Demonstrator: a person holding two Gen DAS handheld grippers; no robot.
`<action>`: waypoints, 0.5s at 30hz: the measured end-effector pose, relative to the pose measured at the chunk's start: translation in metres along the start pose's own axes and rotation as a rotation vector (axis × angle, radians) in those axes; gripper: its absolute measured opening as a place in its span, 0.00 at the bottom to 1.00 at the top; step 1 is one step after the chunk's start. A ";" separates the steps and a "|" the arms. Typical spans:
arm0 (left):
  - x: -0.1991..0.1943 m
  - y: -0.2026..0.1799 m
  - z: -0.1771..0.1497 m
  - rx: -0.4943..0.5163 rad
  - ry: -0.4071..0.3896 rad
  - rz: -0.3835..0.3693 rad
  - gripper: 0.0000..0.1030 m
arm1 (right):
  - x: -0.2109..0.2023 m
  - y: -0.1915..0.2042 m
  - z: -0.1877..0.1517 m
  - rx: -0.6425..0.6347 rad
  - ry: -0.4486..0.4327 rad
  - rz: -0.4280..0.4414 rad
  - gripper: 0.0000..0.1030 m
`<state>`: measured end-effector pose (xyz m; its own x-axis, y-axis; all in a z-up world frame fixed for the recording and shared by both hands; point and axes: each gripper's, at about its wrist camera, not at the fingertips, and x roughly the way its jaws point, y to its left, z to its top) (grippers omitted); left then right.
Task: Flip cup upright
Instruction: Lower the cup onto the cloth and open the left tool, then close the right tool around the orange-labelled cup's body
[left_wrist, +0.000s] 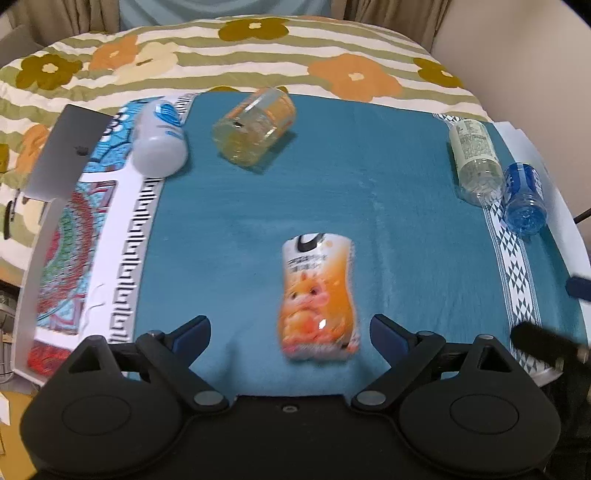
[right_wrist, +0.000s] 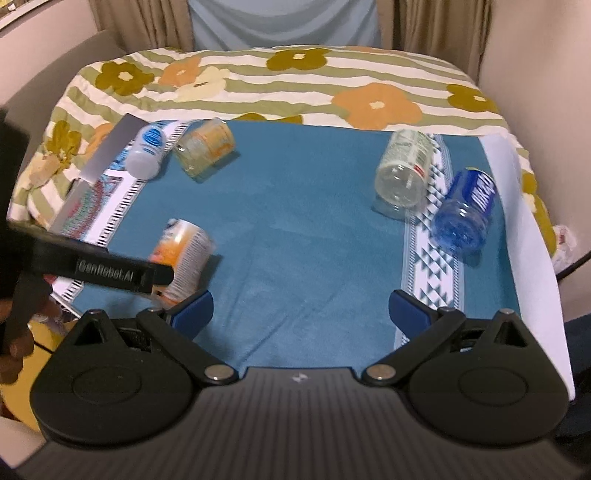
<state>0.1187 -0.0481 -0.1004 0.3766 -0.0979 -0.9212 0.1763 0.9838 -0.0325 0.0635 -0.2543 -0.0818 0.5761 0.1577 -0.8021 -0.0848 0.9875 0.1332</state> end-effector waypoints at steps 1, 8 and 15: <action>-0.005 0.004 -0.003 0.001 -0.003 0.005 0.93 | -0.001 0.002 0.004 0.002 0.009 0.011 1.00; -0.027 0.037 -0.016 -0.013 -0.047 0.037 1.00 | 0.016 0.022 0.045 0.037 0.118 0.125 1.00; -0.026 0.071 -0.025 -0.029 -0.051 0.043 1.00 | 0.087 0.051 0.079 0.128 0.309 0.202 1.00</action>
<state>0.0989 0.0284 -0.0882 0.4292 -0.0625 -0.9011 0.1333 0.9911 -0.0052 0.1739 -0.1908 -0.0986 0.2847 0.3635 -0.8870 -0.0583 0.9302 0.3625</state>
